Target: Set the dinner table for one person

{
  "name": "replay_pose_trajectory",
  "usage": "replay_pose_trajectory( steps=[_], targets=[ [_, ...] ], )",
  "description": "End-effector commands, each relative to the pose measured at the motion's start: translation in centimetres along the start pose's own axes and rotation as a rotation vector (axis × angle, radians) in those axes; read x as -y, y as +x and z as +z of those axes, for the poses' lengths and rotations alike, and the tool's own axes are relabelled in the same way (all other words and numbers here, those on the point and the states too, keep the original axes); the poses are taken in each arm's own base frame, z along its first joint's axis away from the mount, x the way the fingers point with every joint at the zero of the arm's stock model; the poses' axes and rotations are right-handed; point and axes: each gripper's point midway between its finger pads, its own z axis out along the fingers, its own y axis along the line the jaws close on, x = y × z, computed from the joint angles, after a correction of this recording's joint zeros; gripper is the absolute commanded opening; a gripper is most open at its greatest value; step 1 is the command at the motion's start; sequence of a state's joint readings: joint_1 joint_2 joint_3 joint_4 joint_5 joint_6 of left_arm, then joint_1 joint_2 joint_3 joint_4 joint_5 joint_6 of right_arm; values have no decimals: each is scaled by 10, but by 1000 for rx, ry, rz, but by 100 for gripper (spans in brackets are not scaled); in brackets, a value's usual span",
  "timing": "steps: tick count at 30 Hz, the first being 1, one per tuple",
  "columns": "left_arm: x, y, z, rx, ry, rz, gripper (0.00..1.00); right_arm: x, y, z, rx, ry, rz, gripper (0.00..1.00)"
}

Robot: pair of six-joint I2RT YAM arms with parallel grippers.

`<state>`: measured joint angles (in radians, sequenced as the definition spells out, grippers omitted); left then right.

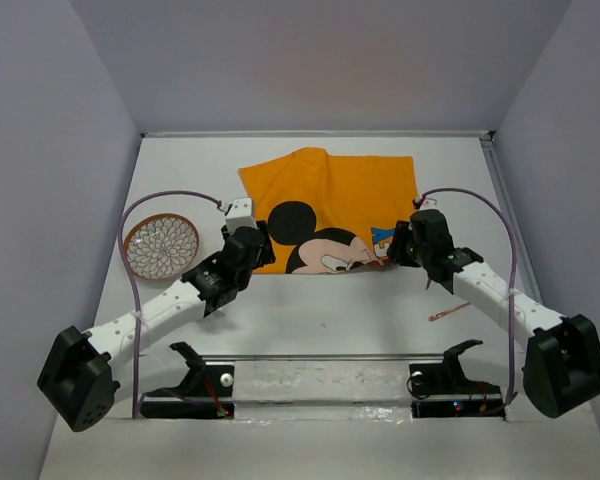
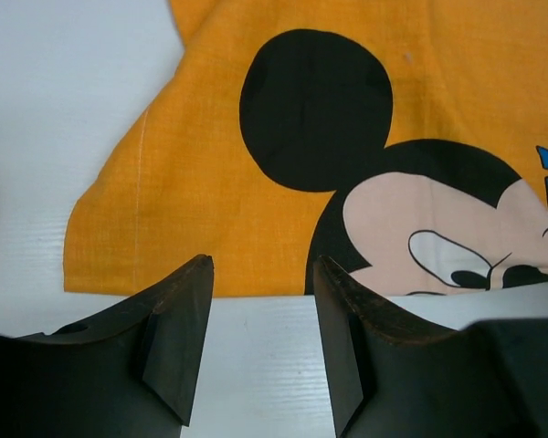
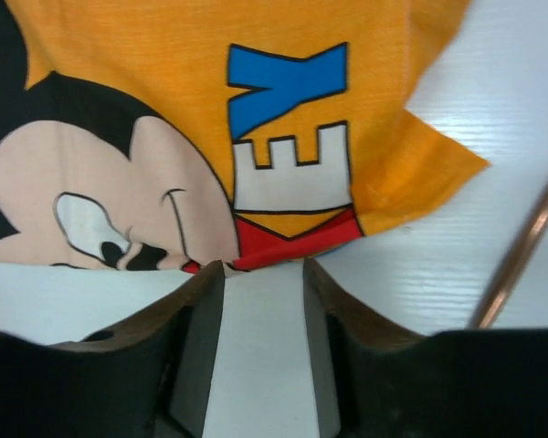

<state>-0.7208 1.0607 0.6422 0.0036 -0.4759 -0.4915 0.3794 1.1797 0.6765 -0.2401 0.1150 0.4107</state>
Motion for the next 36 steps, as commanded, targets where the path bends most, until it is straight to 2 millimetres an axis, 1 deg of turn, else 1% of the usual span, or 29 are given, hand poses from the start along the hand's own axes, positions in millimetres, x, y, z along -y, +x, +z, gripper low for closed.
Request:
replay_pose_trajectory(
  steps=[1,3,4,5,7,8,9,10,11,14,17,18,20,21,22,23,25,26,27,29,30,32,33,34,35,36],
  targets=[
    [-11,14,-10,-11,-41,-20,59,23,-6,-15,97,117,171,52],
    [-15,27,-11,-32,-41,-34,59,31,-8,-17,125,151,225,50],
    [-17,33,-10,-45,-43,-39,59,37,-11,-17,146,180,282,48],
    [-17,35,-10,-47,-46,-32,59,49,-13,-16,170,231,304,48],
    [-19,38,-5,-54,-68,-3,59,60,-18,-11,177,258,349,45],
    [-18,34,-4,-45,-72,1,59,70,-19,-5,163,278,399,44],
    [-18,34,0,-47,-82,17,59,73,-23,-1,165,275,424,43],
    [-15,31,1,-42,-79,16,59,80,-23,2,157,285,449,43],
    [-13,31,3,-43,-74,24,60,77,-29,4,174,268,457,44],
    [-10,36,7,-49,-63,26,60,83,-30,12,171,285,479,46],
    [-11,45,10,-61,-60,21,62,84,-23,23,138,295,486,46],
    [-11,47,11,-65,-58,19,62,84,-20,30,121,296,489,45],
    [-10,49,11,-67,-54,14,62,87,-18,36,124,301,516,43],
    [-9,47,11,-59,-48,6,62,84,-18,40,139,274,525,40],
    [-8,45,11,-55,-42,5,62,82,-21,41,150,262,527,38],
    [-8,43,11,-50,-41,4,62,82,-19,43,144,258,532,36],
    [-7,40,10,-38,-35,0,62,82,-19,45,145,257,530,16],
    [-6,39,10,-35,-35,2,62,82,-20,44,150,258,526,9],
    [-6,37,9,-31,-32,1,62,80,-26,37,171,245,515,0],
    [-6,36,9,-28,-32,1,62,80,-32,24,206,235,496,0],
    [-6,34,9,-21,-31,-3,62,87,-25,17,209,260,477,0],
    [-7,35,8,-19,-31,-4,62,89,-32,0,248,266,444,0],
    [-6,33,8,-13,-31,-7,62,87,-37,-15,277,249,435,0],
    [-7,33,8,-10,-33,-6,62,87,-37,-21,277,247,424,0],
    [-6,30,8,-4,-32,-8,62,82,-41,-29,292,217,422,0],
    [-6,27,7,4,-34,-11,62,80,-35,-31,267,210,415,0]
  ],
)
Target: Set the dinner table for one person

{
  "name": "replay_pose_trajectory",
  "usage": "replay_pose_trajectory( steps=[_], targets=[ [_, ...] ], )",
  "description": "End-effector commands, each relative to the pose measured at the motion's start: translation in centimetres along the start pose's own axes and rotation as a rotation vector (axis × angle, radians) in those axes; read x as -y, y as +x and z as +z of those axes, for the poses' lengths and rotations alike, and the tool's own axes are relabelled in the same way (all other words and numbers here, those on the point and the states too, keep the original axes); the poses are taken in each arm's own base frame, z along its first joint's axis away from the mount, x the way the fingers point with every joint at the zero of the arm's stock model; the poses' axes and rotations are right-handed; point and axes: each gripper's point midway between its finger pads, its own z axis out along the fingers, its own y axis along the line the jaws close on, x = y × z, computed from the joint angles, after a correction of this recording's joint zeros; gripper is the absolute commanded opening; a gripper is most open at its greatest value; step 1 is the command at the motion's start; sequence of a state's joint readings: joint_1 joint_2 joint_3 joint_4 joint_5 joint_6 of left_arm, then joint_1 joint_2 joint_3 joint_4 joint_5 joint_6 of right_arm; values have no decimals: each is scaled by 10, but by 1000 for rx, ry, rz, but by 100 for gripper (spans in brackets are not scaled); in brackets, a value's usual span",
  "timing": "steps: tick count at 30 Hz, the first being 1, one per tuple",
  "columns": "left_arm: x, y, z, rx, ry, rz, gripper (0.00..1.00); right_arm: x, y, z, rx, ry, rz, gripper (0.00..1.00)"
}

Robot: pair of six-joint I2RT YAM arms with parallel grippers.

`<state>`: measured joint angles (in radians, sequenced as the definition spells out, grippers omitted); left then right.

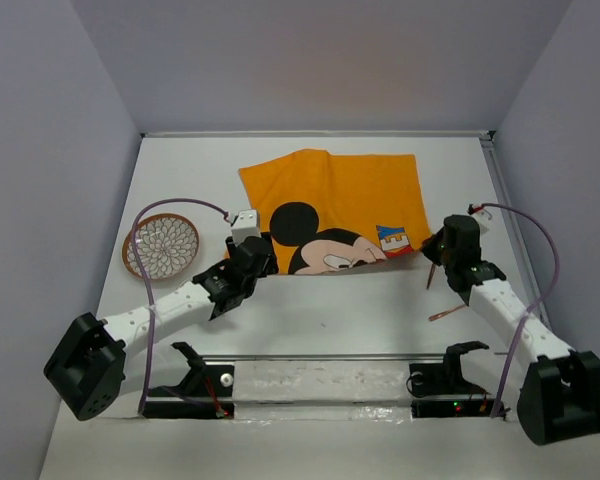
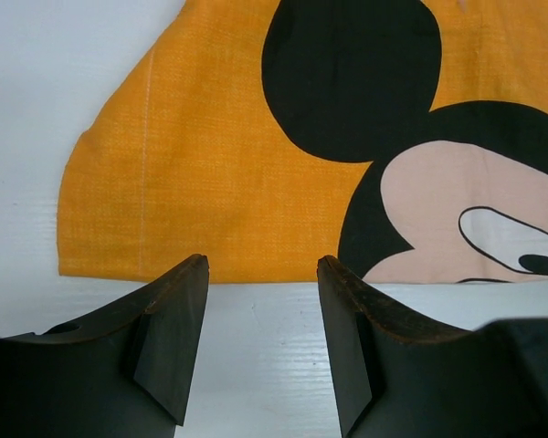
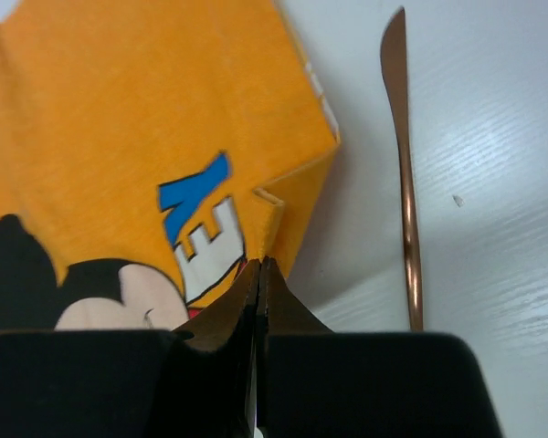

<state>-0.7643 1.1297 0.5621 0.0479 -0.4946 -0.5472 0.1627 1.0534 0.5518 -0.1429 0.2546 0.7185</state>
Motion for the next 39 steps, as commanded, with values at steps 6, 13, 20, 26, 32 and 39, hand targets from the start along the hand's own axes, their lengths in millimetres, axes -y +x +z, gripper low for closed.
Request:
replay_pose_trajectory(
  steps=[6,13,20,26,32,39],
  targets=[
    [7,-56,-23,154,24,-64,61,10,11,-28,-45,-44,-77,76],
    [8,-126,-73,287,64,-92,63,-46,-28,-42,24,-205,-192,95],
    [-3,-205,-139,479,83,-83,65,-198,41,-42,-98,-519,-511,63],
    [-32,-228,-168,606,18,-108,65,-335,109,-15,-134,-630,-730,47],
    [-37,-222,-165,620,12,-77,66,-418,156,41,-86,-629,-855,47],
    [-35,-219,-156,621,62,-65,66,-435,205,105,-79,-603,-892,56]
  ],
)
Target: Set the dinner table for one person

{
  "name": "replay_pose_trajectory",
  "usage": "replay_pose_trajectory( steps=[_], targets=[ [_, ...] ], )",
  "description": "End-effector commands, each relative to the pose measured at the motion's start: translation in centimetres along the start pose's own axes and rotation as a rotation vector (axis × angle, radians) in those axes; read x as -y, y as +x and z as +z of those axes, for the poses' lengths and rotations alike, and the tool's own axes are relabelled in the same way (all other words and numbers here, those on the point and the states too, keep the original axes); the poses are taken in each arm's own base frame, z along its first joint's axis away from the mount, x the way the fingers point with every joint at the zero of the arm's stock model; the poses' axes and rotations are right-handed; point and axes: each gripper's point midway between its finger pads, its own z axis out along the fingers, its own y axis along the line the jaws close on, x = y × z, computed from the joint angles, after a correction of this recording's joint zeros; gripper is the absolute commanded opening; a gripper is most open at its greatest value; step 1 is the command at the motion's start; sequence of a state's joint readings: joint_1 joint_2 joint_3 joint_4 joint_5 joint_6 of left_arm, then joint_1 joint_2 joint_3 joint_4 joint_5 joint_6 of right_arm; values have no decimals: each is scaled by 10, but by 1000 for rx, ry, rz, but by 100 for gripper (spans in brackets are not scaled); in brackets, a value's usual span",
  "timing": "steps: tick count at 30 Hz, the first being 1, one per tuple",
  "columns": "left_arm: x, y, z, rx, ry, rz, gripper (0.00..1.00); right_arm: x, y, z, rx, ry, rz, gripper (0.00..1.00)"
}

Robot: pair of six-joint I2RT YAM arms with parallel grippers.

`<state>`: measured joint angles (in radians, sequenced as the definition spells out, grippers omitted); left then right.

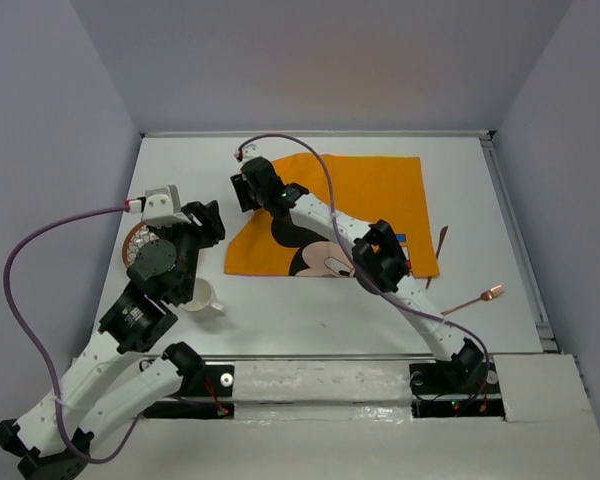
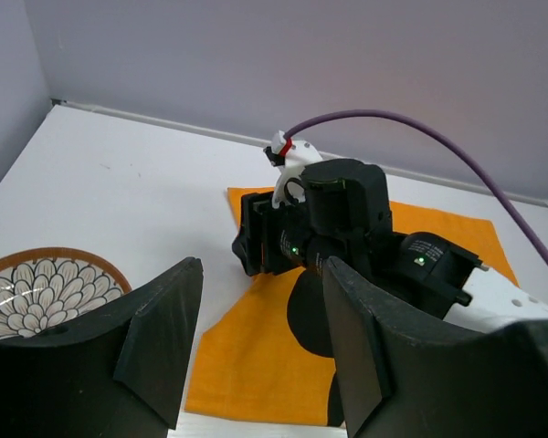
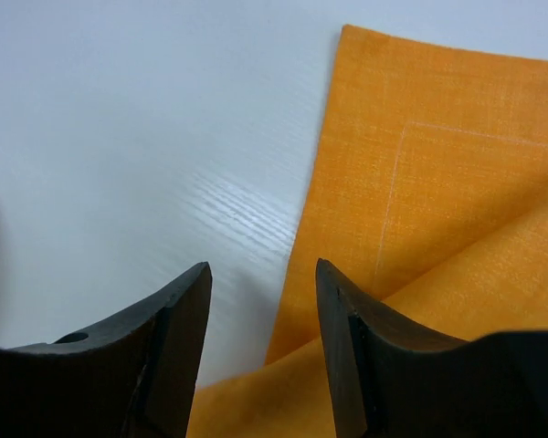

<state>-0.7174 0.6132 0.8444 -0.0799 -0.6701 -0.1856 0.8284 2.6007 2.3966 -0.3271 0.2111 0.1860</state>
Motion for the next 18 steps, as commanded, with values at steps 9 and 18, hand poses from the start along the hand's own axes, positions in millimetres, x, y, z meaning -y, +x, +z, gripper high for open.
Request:
replay_pose_trajectory(
  steps=[9,18],
  targets=[
    [9,-14,10,53,123,-57,65,3,22,29,-27,16,34,57],
    [9,-17,7,69,132,-71,62,-67,100,47,-188,-215,234,21]
  ],
)
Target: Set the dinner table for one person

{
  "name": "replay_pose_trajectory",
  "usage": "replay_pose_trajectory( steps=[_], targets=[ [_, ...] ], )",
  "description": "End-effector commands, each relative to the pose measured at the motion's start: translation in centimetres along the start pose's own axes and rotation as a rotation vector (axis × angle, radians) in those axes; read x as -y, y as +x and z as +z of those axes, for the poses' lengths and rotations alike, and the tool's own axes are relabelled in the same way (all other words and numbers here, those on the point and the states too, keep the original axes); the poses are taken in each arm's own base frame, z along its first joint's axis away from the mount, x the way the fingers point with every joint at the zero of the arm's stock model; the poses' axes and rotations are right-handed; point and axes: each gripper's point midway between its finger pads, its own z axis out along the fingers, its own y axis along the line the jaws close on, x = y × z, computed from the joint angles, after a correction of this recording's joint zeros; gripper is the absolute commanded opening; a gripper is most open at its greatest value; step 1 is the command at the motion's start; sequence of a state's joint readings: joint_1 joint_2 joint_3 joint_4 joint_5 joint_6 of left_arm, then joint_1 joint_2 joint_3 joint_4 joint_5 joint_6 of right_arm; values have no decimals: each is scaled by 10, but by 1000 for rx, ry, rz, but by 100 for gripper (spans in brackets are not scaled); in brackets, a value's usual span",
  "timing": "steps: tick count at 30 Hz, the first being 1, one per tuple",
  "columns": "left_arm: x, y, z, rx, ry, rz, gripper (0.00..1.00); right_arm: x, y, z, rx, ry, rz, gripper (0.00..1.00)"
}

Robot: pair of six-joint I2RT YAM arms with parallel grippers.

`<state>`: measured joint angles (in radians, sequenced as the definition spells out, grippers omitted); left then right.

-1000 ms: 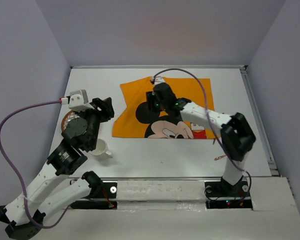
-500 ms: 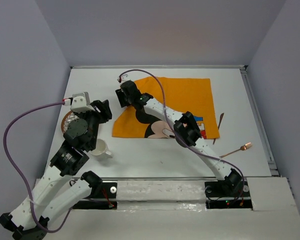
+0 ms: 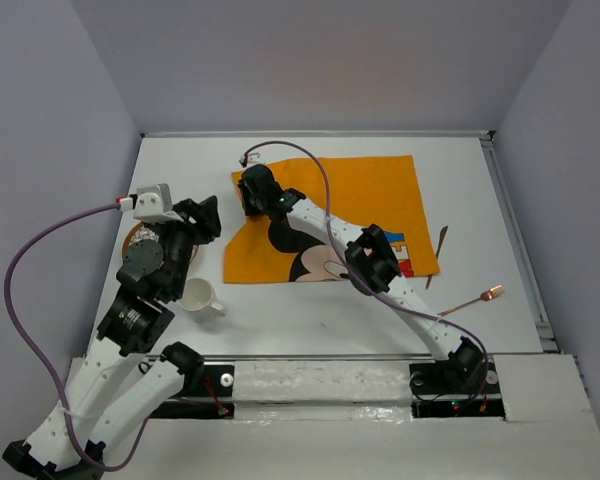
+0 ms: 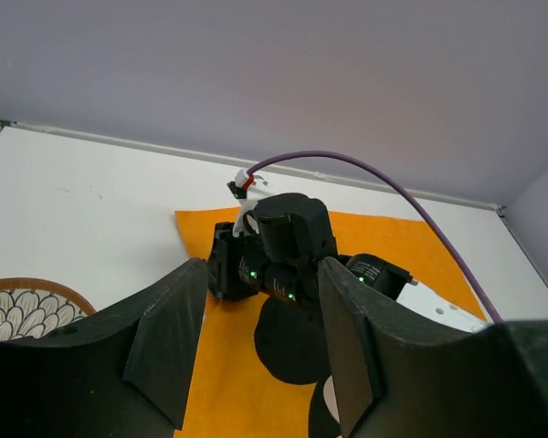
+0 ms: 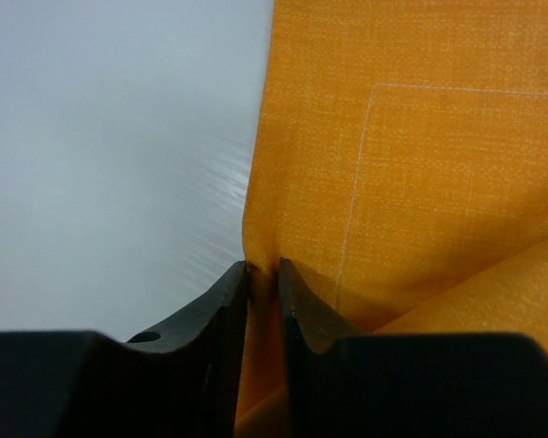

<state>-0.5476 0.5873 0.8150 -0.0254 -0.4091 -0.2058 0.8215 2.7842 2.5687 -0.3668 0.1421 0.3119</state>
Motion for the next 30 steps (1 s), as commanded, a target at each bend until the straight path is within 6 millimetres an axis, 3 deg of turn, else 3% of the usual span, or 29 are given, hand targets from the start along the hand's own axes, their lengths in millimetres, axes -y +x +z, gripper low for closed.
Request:
replay_pose_trajectory(
  steps=[1,2,4,6,7,10,13,15,17,18,19,20,21,23,24,26,27,28,29,30],
  targets=[
    [7,-11,2,47,34,-28,61,-52,57,16,-113,-181,132,21],
    [7,-9,3,43,35,-27,61,-56,52,17,-98,-190,165,20],
    [8,-5,4,30,38,-22,61,-58,28,18,-31,-225,214,8],
    [7,-2,4,25,37,-22,60,-64,11,16,4,-265,298,6],
    [8,-2,5,25,35,-21,60,-57,-13,14,63,-311,340,0],
    [7,4,9,9,28,-11,60,-53,-63,3,166,-419,504,0],
    [6,9,13,-7,15,-4,60,-29,-126,-14,306,-448,584,0],
    [4,12,15,-13,7,2,60,-21,-152,-26,369,-463,620,3],
    [2,15,20,-23,-8,11,60,-15,-184,-45,441,-473,650,44],
    [0,16,21,-27,-14,13,60,-6,-194,-51,462,-468,651,64],
    [-3,18,24,-32,-27,16,59,-11,-200,-58,462,-490,640,89],
    [-4,18,25,-32,-33,16,59,-5,-206,-65,461,-501,633,92],
    [-5,19,26,-35,-34,16,59,-13,-224,-88,483,-534,591,92],
    [-4,22,27,-46,-28,7,59,-5,-210,-94,421,-506,542,92],
    [-3,23,26,-50,-25,-4,59,1,-200,-110,405,-455,433,91],
    [-3,25,25,-52,-22,-10,59,8,-183,-129,365,-414,411,88],
    [-3,24,25,-51,-20,-13,59,14,-171,-138,354,-383,346,82],
    [-3,25,24,-53,-23,-14,59,27,-145,-157,315,-320,325,65],
    [-3,26,24,-56,-22,-13,59,36,-130,-167,297,-278,308,55],
    [-4,27,24,-59,-24,-8,59,46,-115,-177,283,-232,264,32]
  ],
)
